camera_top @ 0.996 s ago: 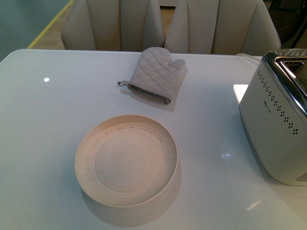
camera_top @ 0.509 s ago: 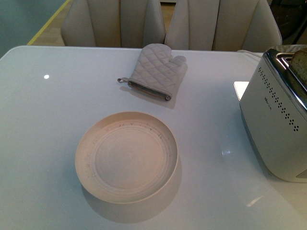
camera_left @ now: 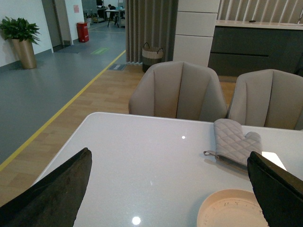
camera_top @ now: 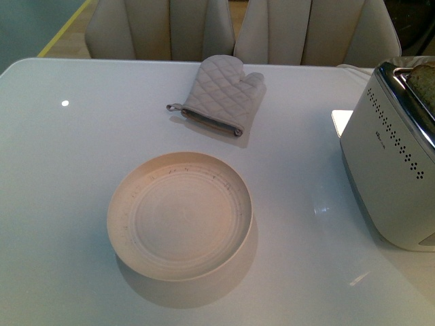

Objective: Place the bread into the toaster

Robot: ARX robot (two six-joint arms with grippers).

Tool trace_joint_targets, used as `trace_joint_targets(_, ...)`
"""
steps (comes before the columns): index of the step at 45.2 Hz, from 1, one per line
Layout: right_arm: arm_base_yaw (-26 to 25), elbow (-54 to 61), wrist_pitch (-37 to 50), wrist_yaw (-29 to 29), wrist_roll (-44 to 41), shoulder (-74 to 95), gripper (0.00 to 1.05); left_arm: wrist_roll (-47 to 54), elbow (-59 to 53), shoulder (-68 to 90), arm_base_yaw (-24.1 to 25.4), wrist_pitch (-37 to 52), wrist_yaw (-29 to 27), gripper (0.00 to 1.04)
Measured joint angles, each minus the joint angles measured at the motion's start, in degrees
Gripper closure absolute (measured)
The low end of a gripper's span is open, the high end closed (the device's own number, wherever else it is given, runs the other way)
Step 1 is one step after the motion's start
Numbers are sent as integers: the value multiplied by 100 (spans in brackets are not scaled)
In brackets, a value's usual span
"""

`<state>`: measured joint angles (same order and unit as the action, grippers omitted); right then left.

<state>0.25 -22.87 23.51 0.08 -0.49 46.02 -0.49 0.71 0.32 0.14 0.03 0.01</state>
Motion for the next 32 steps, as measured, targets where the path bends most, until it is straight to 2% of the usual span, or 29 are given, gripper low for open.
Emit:
trace_joint_targets(5,-11,634,186,-9,7,-317,62,0,0,0,0,0,-2,7)
trace_joint_targets(17,-15,1244,247,-7,7,-907,103,0,0,0,0,0,-2,7)
trace_joint_targets(32,-15,1711,55,-7,26,-1585,103,0,0,0,0,0,-2,7)
